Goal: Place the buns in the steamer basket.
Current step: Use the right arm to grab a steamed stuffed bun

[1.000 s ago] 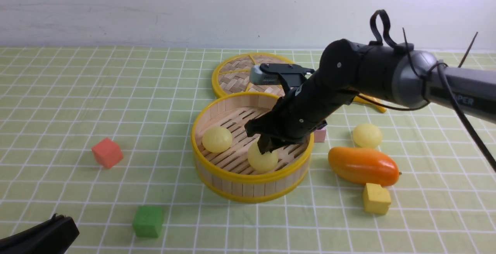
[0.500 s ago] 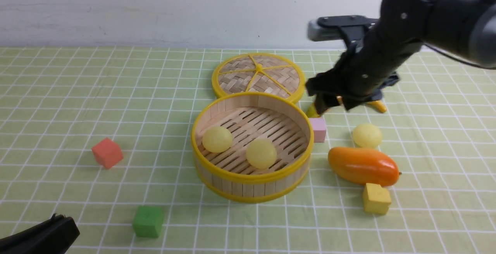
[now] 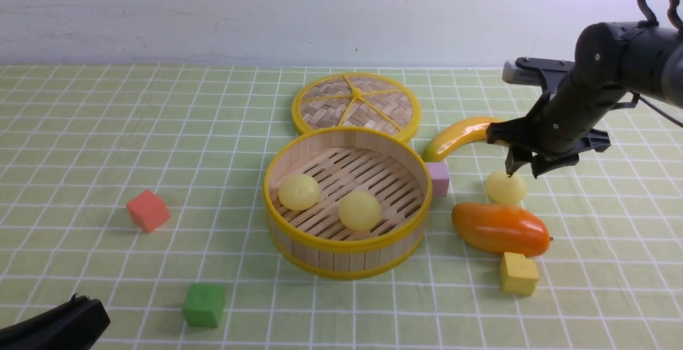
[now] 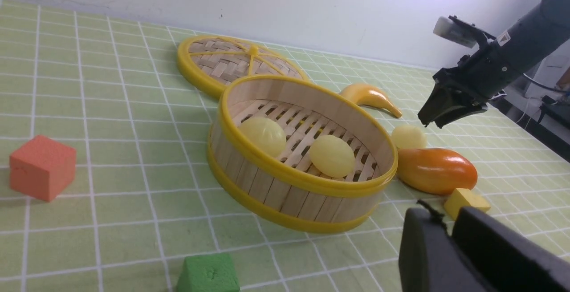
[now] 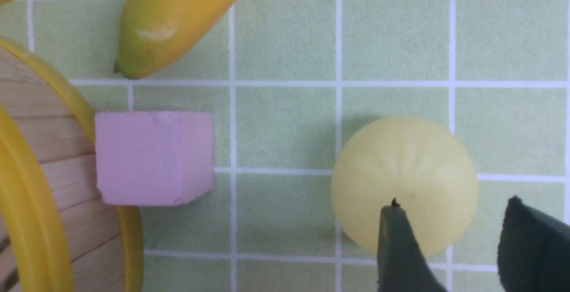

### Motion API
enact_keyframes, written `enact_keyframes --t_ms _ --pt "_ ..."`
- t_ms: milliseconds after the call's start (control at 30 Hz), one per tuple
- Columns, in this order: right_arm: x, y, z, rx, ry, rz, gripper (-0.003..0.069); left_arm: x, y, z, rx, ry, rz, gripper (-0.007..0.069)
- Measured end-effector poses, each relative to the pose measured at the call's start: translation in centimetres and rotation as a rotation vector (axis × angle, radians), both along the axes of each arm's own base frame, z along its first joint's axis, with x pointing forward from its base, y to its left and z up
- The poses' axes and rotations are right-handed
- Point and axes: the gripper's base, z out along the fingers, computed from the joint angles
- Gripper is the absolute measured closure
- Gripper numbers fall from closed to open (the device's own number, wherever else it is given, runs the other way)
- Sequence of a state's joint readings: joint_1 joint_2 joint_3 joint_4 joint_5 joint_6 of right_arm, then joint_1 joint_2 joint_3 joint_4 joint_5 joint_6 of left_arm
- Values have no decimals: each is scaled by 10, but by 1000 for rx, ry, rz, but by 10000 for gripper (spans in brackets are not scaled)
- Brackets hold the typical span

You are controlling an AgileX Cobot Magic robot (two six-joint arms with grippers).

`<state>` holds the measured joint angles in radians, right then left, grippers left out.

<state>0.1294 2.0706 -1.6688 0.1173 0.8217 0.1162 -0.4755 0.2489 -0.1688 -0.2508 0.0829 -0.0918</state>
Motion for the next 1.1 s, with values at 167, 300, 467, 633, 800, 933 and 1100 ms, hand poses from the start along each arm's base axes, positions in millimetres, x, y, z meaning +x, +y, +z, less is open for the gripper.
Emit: enact_keyframes --t_ms 167,300,467,633,800,933,1100 --pt "4 2 -3 18 -27 13 344 0 0 0 1 0 0 533" --pt "6 2 -9 16 -27 13 344 0 0 0 1 0 0 532" --pt "10 3 -17 15 -34 10 344 0 0 0 1 0 0 524" --pt "12 3 -29 7 -17 15 381 0 0 0 1 0 0 517" --pt "12 3 -30 -2 -20 35 475 0 0 0 1 0 0 514" --pt "11 2 -24 -19 -37 73 629 0 0 0 1 0 0 512" --pt "5 3 5 -17 -91 87 659 0 0 0 1 0 0 505"
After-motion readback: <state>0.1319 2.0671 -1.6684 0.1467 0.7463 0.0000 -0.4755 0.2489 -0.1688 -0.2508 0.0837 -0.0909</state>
